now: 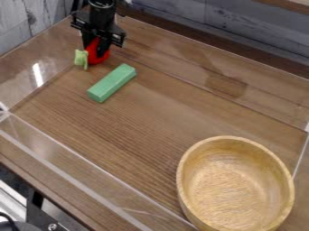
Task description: Move the red object to the left side of the table
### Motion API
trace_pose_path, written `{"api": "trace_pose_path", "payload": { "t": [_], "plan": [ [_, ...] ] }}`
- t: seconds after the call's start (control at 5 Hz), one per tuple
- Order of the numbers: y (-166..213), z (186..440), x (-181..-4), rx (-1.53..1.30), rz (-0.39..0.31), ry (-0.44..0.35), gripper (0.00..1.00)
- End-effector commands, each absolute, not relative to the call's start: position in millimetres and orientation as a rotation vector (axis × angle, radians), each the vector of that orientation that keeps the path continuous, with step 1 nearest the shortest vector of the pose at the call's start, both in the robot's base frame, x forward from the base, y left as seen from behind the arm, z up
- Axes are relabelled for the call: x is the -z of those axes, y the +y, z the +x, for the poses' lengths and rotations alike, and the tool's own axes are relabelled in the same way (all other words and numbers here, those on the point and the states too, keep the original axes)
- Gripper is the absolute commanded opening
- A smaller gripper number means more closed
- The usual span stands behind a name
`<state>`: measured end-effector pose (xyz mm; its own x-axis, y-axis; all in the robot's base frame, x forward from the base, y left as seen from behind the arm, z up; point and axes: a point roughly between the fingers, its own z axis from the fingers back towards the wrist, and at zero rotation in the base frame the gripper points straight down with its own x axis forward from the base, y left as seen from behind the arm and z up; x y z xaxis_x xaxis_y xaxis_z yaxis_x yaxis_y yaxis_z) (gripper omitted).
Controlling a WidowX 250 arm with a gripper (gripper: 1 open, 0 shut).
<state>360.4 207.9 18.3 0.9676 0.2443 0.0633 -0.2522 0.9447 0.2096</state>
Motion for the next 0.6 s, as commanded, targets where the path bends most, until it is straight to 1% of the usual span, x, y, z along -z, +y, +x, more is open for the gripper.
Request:
{"api": "trace_pose_path", "payload": {
  "t": [0.0, 0.4],
  "plan": [
    [206.0, 357.3, -15.6, -0.278, 0.210, -0.011, 0.00],
    [206.7, 355.9, -16.6, -0.297, 0.204, 0.014, 0.00]
  ]
}}
